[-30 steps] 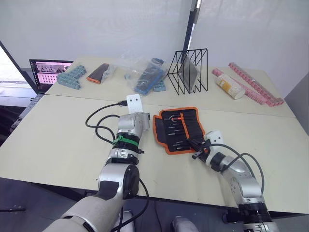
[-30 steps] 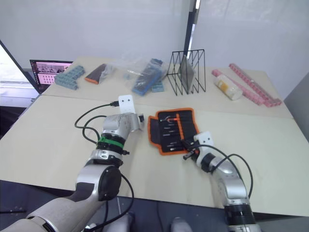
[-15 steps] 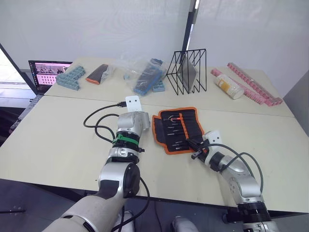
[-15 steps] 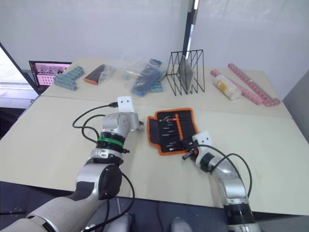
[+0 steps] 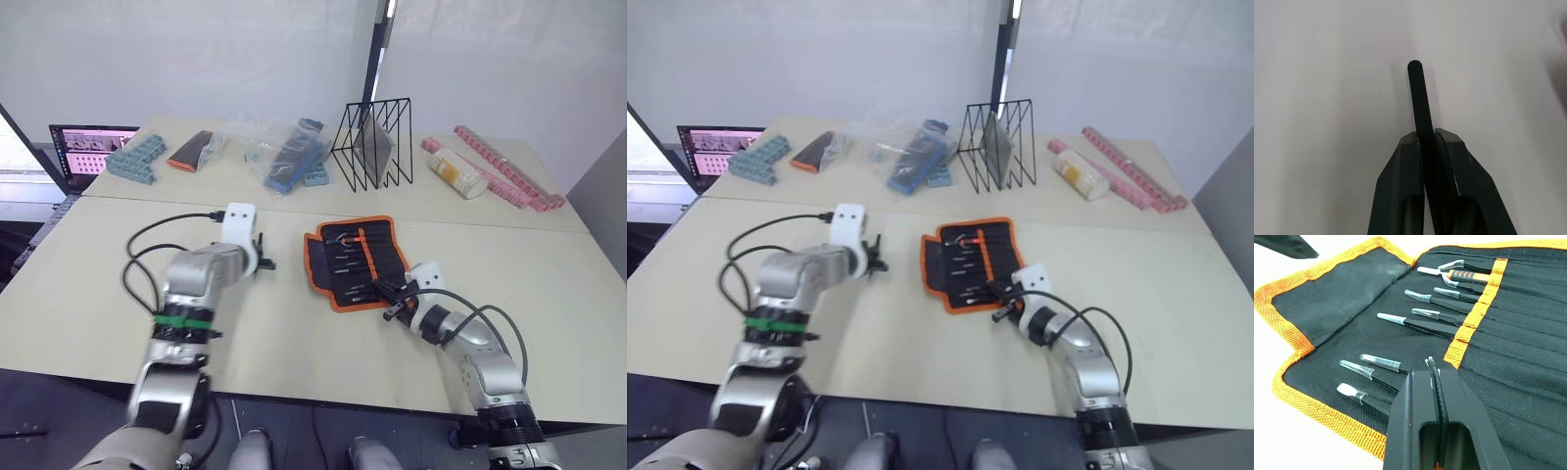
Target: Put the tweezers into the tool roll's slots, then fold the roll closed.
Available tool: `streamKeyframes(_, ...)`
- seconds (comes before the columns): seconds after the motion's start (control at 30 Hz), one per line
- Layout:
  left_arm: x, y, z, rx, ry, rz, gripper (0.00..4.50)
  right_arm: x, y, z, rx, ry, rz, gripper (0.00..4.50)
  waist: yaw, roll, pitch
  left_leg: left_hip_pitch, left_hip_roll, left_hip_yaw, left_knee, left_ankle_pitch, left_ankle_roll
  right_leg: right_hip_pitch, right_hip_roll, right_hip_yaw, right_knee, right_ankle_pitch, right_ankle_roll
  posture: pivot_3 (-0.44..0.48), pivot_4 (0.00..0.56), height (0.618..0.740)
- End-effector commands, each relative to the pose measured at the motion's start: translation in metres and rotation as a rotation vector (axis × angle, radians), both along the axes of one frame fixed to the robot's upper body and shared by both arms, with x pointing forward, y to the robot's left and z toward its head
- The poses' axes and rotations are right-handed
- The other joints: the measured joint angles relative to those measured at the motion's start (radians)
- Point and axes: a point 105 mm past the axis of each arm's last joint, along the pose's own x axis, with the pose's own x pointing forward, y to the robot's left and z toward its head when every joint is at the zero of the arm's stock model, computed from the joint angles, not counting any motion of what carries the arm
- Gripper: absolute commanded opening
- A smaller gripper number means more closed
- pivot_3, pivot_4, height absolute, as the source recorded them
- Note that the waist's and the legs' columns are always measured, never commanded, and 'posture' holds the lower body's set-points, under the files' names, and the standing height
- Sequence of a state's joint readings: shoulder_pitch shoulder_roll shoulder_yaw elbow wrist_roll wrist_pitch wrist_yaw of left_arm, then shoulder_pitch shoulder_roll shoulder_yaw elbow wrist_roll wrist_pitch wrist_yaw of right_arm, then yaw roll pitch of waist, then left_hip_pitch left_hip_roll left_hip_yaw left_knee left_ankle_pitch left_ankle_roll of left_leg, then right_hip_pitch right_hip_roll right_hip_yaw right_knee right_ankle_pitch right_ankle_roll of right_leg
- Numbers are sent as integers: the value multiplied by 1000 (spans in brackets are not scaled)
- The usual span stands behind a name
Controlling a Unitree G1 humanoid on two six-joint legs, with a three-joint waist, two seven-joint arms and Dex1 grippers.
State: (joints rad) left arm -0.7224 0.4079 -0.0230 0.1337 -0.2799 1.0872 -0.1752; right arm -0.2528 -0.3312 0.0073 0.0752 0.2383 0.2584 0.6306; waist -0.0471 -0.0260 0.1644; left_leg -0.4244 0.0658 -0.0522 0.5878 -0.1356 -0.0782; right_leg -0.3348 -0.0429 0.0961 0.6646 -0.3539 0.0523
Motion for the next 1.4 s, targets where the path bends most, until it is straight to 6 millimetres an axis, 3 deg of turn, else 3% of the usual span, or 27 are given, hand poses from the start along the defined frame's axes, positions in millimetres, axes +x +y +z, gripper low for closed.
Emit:
streamKeyframes(0.03,-14,-1,6,145,-50,-207,35,-6,7,-22,-18,84,30,0,1,0,0,0,0,0,0,0,0,0,0,0,0,0,0,0,150,734)
streamKeyframes(0.3,-26,15,-10,171,-20,-292,35,-6,9,-23,-23,85,48,0,5,0,0,-1,0,0,1,-1,2,0,0,0,0,0,0,0,150,734)
streamKeyframes(0.33,-27,16,-12,157,-7,-288,935,-5,10,-23,-23,85,50,0,4,0,0,-1,0,0,1,-1,2,0,0,0,0,0,0,0,150,734)
streamKeyframes(0.5,-34,18,-9,76,8,-292,2563,-3,7,-22,-26,82,48,0,2,0,0,0,1,0,1,-1,2,0,0,0,0,0,0,0,150,734)
streamKeyframes(0.7,-35,18,35,-90,-155,-285,4489,-3,7,-24,-25,84,51,0,1,-2,1,-1,1,0,1,-1,2,0,0,0,0,0,0,0,150,734)
streamKeyframes(0.83,-45,23,66,-176,-291,-308,4489,-2,9,-25,-23,84,60,0,-1,-2,1,0,2,0,1,-1,2,-1,1,0,0,0,0,0,150,734)
streamKeyframes(0.9,-55,26,71,-182,-330,-342,4489,-2,10,-25,-23,84,68,0,-2,-2,1,-1,2,1,1,-1,2,-1,1,0,0,0,0,0,150,734)
streamKeyframes(1.0,-70,31,64,-162,-333,-417,4489,0,11,-24,-24,82,73,0,-5,-1,1,0,2,1,1,-1,2,0,0,0,0,0,0,0,150,734)
streamKeyframes(1.13,-81,53,46,-138,-302,-470,4489,1,13,-24,-20,79,74,0,-3,-2,1,0,2,1,1,-1,2,0,0,0,-1,0,0,0,150,734)
streamKeyframes(1.4,-72,84,7,-81,-236,-524,4489,-1,16,-25,-9,78,69,0,0,-2,1,0,3,2,1,-2,3,-1,0,0,-1,-2,-3,0,150,734)
